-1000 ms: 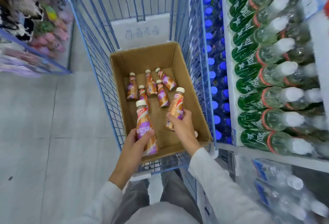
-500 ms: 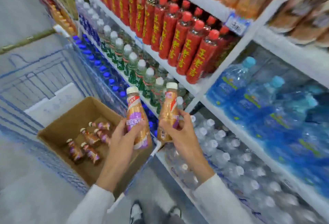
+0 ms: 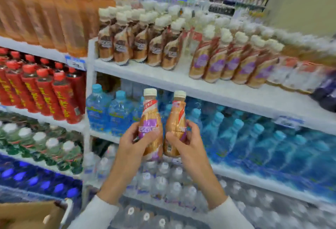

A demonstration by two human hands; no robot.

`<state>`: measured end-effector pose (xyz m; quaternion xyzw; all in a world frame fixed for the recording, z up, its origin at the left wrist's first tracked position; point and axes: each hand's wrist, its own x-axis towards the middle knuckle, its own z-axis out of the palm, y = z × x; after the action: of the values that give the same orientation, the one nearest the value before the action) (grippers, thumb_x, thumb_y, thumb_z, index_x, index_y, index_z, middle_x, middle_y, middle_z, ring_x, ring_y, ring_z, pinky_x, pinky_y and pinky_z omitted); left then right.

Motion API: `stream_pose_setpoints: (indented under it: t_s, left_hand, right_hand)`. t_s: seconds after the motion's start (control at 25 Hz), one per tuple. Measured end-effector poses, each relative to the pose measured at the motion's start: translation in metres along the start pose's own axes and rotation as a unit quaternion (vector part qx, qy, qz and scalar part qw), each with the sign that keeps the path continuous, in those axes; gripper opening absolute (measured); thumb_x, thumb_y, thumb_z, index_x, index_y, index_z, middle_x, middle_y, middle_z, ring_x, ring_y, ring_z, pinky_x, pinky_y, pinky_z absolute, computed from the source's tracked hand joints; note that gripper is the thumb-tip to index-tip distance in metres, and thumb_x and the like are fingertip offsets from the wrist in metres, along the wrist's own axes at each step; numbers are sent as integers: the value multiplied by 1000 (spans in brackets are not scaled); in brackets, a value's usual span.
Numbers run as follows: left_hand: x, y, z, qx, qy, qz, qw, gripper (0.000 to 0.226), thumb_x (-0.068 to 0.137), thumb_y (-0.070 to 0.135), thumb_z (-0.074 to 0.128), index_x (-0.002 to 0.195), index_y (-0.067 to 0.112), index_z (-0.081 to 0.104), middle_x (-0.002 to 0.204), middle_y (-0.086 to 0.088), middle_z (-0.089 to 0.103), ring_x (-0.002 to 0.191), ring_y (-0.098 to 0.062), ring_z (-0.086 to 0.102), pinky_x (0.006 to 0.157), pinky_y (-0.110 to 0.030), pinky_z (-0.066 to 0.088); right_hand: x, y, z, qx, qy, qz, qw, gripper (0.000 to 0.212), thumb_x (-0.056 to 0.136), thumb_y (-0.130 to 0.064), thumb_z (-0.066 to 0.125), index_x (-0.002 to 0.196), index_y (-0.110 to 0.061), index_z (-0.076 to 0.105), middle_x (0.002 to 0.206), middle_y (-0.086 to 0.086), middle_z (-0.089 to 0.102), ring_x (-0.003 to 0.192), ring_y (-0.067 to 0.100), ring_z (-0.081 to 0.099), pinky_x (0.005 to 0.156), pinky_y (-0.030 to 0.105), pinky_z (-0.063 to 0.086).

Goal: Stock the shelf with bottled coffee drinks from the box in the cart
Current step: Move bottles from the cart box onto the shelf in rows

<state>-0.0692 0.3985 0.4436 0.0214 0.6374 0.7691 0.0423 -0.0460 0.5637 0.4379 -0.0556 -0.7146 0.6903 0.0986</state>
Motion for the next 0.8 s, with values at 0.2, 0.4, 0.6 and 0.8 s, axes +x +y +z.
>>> stream_pose_setpoints:
  t_s: [0.2,0.4,0.6,0.8]
  left_hand:
    - [8,5,125,-6,-81,26,996,41,61,49,82,95,27,76,89,-1,77,77,-11,72,63,-21,56]
    - [27,18,213,-12,-109,49,993,48,67,43,83,108,19,75,98,-7,76,85,-18,74,64,-21,56]
    - [67,44,270,33,-128,100,986,56,68,49,81,117,24,69,108,1,76,98,-16,73,78,-29,59]
    - [119,48,296,141,-129,163,968,46,84,38,80,124,25,62,116,3,72,104,-14,70,95,-39,58]
  right_hand:
    - [3,-35,-127,11,56,-38,998,57,75,-46,80,121,-52,47,106,-14,74,96,8,72,75,24,58]
    - [16,-57,-211,-14,100,-59,993,59,71,-54,78,117,-61,43,107,-20,72,98,4,71,80,28,58]
    - [58,-83,-246,-36,114,-91,989,64,80,-43,76,131,-52,39,112,-17,69,103,4,69,91,35,58]
    - [106,-97,-253,-60,118,-102,986,72,95,-18,69,152,-29,25,137,-7,56,121,7,59,100,31,53]
